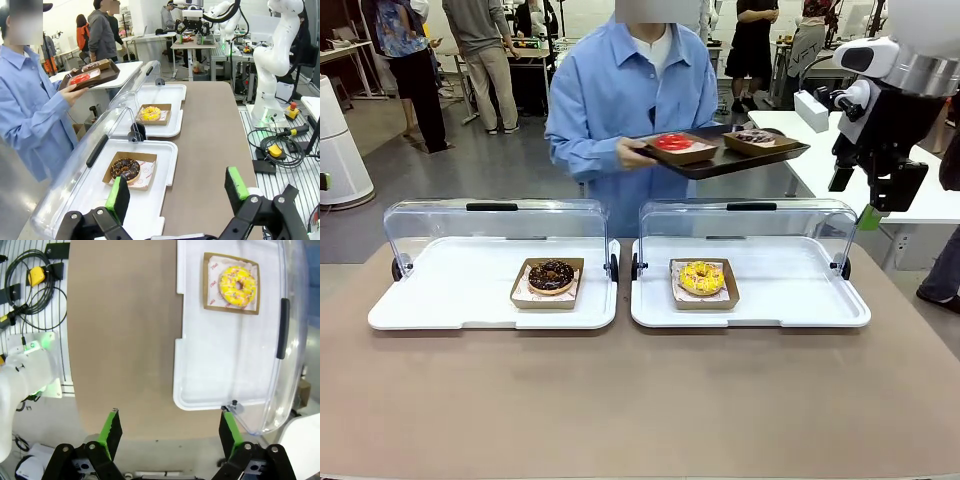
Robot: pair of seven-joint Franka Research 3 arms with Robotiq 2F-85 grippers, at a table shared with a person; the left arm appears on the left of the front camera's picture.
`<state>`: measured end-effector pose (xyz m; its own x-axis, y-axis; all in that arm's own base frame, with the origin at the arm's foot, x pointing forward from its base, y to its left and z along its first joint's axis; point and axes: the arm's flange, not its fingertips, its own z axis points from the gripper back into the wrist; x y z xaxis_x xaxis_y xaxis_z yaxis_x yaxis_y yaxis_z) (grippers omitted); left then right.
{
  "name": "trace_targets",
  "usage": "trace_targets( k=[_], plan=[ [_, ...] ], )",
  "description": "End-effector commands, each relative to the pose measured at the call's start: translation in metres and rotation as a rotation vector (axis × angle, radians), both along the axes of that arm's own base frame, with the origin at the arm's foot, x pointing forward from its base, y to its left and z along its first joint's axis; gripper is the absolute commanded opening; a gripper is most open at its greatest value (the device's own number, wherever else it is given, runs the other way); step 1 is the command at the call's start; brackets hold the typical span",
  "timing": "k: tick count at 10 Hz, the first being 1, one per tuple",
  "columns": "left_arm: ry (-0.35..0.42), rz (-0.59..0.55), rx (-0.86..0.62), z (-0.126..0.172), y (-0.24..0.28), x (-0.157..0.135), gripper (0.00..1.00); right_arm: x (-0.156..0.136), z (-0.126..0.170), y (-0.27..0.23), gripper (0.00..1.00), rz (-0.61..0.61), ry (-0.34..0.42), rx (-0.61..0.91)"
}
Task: Provide the desired donut to the person.
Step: Place the picked Paper togo box onto the Handle tray extended by the person.
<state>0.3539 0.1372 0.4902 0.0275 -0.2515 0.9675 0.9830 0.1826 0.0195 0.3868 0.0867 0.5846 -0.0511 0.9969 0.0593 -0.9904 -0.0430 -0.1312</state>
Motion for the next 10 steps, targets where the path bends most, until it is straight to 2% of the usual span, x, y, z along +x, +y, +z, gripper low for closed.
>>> trace_targets(
  k=[1,10],
  plan=[
    [-0.006,0.014,0.0,0.0003,0.0004,-0.0003,1.0,-0.0013,0.0027,0.0004,1.0,0.0,0.01,-0.007],
    [-0.006,0.014,0.0,0.0003,0.0004,-0.0003,1.0,-0.0013,0.0027,0.0004,1.0,0.0,0.01,-0.007]
  ],
)
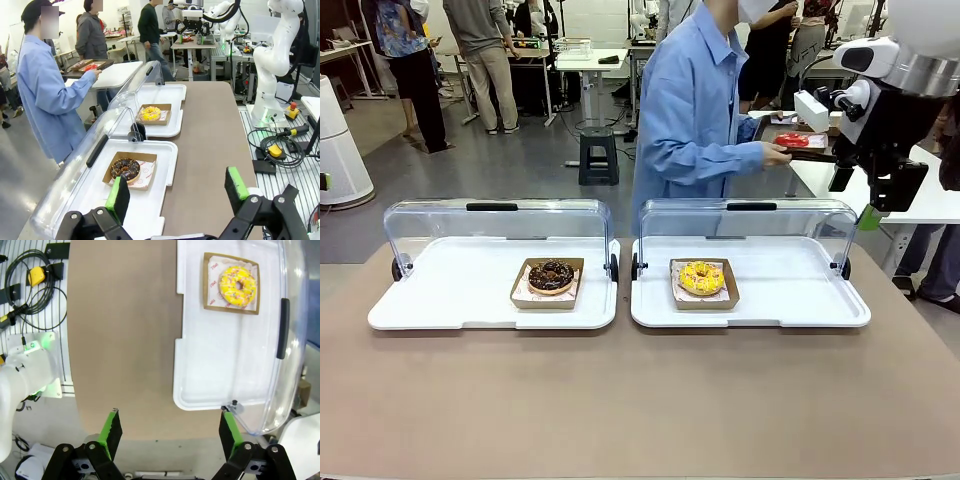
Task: Provide the desired donut to the person.
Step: Place the picked Paper togo box onto the Handle tray extended by the person.
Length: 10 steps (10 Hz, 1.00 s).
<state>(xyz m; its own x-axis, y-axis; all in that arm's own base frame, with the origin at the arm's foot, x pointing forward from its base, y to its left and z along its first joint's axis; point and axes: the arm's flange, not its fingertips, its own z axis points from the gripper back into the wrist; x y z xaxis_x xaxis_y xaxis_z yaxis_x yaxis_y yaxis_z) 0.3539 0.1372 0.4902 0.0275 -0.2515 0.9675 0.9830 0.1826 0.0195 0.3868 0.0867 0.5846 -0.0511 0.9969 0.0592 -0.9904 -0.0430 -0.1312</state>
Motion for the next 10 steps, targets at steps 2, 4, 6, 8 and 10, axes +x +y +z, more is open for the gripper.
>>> trace_targets(
  k=[2,4,6,8,10],
  plan=[
    [-0.006,0.014,0.0,0.0,0.0,0.0,1.0,-0.001,0.003,0.0,1.0,0.0,0.01,-0.007],
    [-0.006,0.014,0.0,0.0,0.0,0.0,1.0,0.0,0.0,0.0,1.0,0.0,0.0,0.0],
    [-0.006,0.014,0.0,0.0,0.0,0.0,1.0,0.008,0.002,-0.016,1.0,-0.003,-0.002,0.103],
    [-0.006,0.014,0.0,0.0,0.0,0.0,1.0,0.016,0.003,-0.049,1.0,-0.023,-0.005,0.278],
    [-0.006,0.014,0.0,0.0,0.0,0.0,1.0,0.018,-0.007,-0.099,1.0,-0.017,-0.02,0.508]
  ],
)
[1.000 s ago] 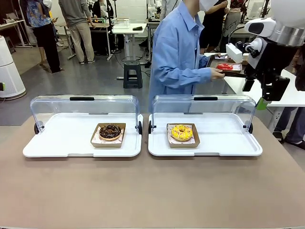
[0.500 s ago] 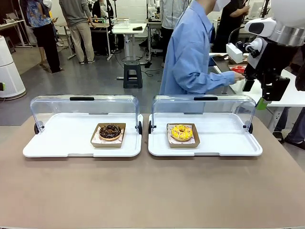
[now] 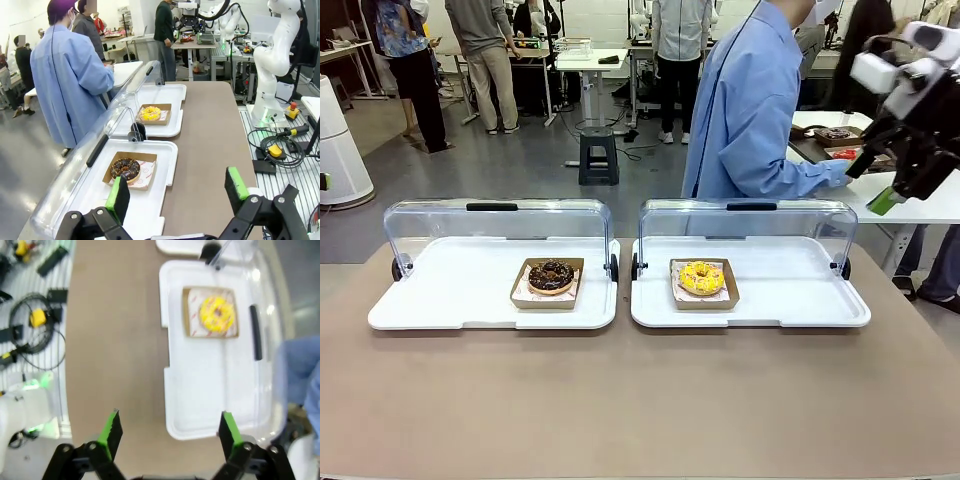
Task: Provide the desired donut to the person.
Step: Place the picked Paper togo box onto the Handle tray extended by the person.
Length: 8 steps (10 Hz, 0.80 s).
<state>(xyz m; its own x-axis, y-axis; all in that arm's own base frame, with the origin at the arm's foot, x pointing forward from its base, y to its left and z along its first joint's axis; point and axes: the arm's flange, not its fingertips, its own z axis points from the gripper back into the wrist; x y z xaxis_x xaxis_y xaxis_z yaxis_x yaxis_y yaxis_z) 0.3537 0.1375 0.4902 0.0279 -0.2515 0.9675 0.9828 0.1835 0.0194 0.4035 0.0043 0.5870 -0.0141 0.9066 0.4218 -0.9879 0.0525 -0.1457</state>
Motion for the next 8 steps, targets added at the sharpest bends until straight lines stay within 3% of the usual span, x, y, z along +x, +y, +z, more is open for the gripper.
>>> trace_targets(
  k=[1,5,8],
  plan=[
    [-0.006,0.013,0.0,0.0,0.0,0.0,1.0,0.001,-0.015,-0.04,1.0,-0.017,-0.024,0.242],
    [-0.006,0.013,0.0,0.0,0.0,0.0,1.0,-0.006,-0.046,-0.126,1.0,-0.118,-0.074,0.572],
    [-0.006,0.013,0.0,0.0,0.0,0.0,1.0,-0.017,-0.071,-0.162,1.0,-0.039,-0.053,0.662]
  ],
)
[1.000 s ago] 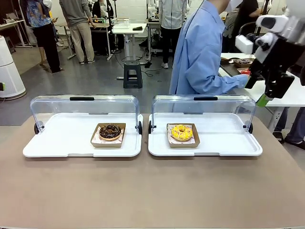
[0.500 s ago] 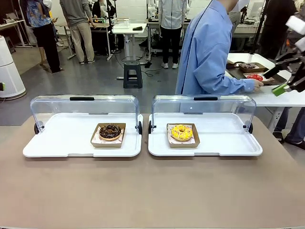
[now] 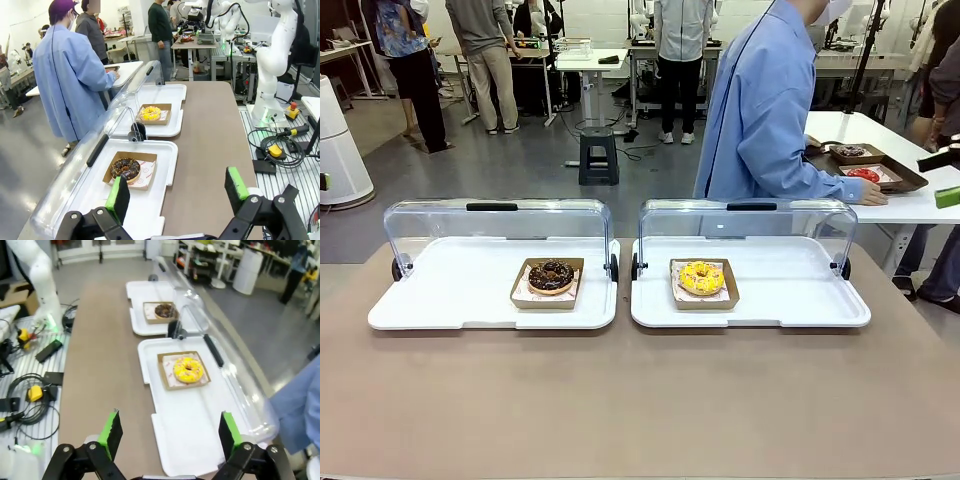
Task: Provide the desired donut to the person.
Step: Place the picked Paper togo box onto the Handle tray extended by the person.
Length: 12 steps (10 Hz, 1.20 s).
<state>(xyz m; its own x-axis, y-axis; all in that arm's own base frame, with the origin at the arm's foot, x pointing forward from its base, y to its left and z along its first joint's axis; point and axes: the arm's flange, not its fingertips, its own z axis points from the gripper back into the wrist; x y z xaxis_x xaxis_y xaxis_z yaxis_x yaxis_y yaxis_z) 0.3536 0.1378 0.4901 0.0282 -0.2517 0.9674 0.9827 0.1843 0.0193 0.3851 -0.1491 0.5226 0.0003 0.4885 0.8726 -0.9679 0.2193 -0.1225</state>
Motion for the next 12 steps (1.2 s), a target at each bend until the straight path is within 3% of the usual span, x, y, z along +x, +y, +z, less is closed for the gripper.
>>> trace_targets(
  k=[1,5,10,12],
  plan=[
    [-0.006,0.012,0.0,0.0,0.0,0.0,1.0,-0.003,-0.013,-0.018,1.0,0.075,0.009,0.059],
    [-0.006,0.012,0.0,0.0,0.0,0.0,1.0,-0.002,-0.021,-0.045,1.0,0.086,0.04,0.239],
    [-0.006,0.012,0.0,0.0,0.0,0.0,1.0,0.008,-0.02,-0.043,1.0,-0.057,0.049,0.137],
    [-0.006,0.012,0.0,0.0,0.0,0.0,1.0,0.008,-0.02,-0.043,1.0,-0.059,0.055,0.13]
  ],
)
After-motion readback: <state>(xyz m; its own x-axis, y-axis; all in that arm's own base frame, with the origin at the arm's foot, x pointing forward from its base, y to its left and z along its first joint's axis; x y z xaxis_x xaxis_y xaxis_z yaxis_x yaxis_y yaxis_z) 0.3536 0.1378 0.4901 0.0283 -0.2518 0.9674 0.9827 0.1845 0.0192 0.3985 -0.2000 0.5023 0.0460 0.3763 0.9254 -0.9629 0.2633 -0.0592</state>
